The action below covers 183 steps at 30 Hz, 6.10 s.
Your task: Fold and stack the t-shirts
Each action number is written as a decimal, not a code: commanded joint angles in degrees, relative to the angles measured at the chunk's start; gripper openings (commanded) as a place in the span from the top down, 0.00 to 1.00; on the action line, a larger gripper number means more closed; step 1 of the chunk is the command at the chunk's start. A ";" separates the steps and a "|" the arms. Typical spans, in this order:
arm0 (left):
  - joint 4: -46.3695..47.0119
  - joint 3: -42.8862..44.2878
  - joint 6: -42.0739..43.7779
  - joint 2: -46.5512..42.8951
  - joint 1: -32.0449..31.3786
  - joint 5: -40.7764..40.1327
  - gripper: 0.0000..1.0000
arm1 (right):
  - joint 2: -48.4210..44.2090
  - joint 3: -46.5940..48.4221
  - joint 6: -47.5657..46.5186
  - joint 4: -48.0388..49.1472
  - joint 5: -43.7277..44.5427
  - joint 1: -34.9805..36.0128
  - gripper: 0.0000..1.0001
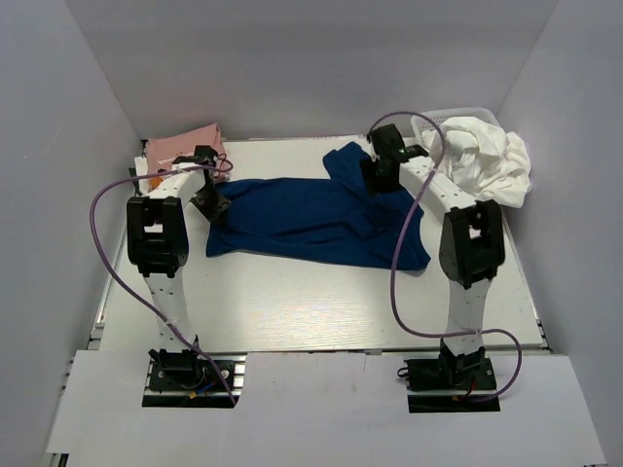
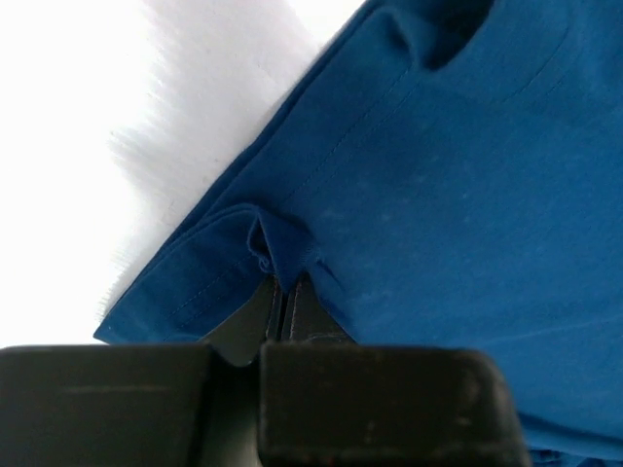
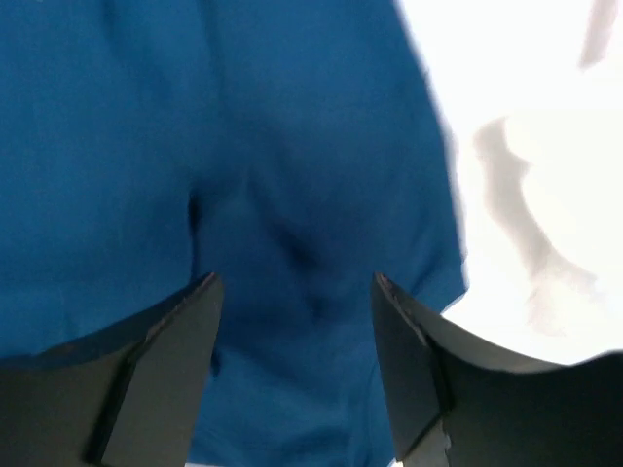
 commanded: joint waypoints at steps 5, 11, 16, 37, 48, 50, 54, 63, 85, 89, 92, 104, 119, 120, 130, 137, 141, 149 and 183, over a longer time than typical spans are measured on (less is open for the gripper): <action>1.19 -3.87 2.50 -5.83 0.06 0.38 1.00 | -16.58 -23.08 -6.54 7.04 -9.95 0.43 0.33; 1.19 -4.50 3.55 -5.83 0.06 0.38 1.00 | -17.73 -30.12 -10.42 10.81 -9.24 0.26 0.36; 1.72 -5.02 3.55 -5.83 0.06 0.90 1.00 | -13.69 -27.94 -11.73 12.39 -10.47 0.08 0.42; 2.24 -8.36 3.55 -8.11 0.06 1.52 1.00 | -17.10 -28.89 -10.50 12.83 -20.39 -5.19 0.67; 2.24 -9.42 3.55 -9.17 0.06 0.99 1.00 | -20.10 -36.80 -11.91 13.80 -19.36 -5.36 0.42; 2.24 -9.42 3.55 -9.17 -0.46 0.99 1.00 | -19.66 -36.81 -12.44 14.07 -19.00 -5.45 0.41; 2.24 -9.42 3.55 -9.17 -0.47 0.99 1.00 | -16.51 -35.84 -13.05 14.51 -20.22 -5.37 0.41; 1.72 -11.61 4.08 -12.41 -0.47 0.47 1.00 | -14.82 -35.56 -11.83 14.68 -18.57 -5.89 0.92; -1.01 -15.49 4.61 -21.22 -0.91 6.00 1.00 | -18.79 -23.63 -8.75 3.08 -2.74 -7.48 1.00; 0.22 -9.79 3.56 -14.11 -0.29 6.00 1.00 | -12.81 -17.83 -8.66 2.29 -3.09 -7.91 1.00; -2.83 -4.88 3.55 -7.52 -0.29 4.78 0.90 | -7.72 -15.28 -7.09 0.80 -1.69 -8.44 0.75; -5.94 -1.67 5.40 -12.50 -1.52 3.52 0.00 | -19.82 -22.29 -1.81 3.07 -9.58 -8.09 0.10; 9.79 -20.39 6.63 -15.06 -6.71 15.93 0.00 | -20.01 -44.87 8.30 17.84 -19.52 -9.50 0.10; 9.80 -22.23 6.63 -15.06 -6.71 15.93 0.00 | -20.53 -45.50 8.65 17.84 -19.79 -9.67 0.10; 6.82 -36.39 7.77 -19.43 -7.23 12.86 0.00 | -41.58 -68.17 18.05 12.66 -23.82 -8.88 0.10; -0.82 -35.65 8.38 -29.02 -7.94 13.83 0.00 | -56.30 -62.51 20.79 -2.27 -21.99 -5.37 0.10; -6.71 -22.63 8.91 -29.65 -7.94 8.30 0.00 | -50.72 -45.53 17.28 -7.02 -20.41 -2.30 0.10; -6.54 -7.23 10.58 -25.17 -6.62 3.99 0.00 | -28.05 -23.99 16.46 -2.46 -10.76 2.02 0.10; -6.02 -4.76 12.96 -19.72 -6.62 4.51 0.00 | 3.19 -8.15 20.61 -1.93 0.25 4.12 1.00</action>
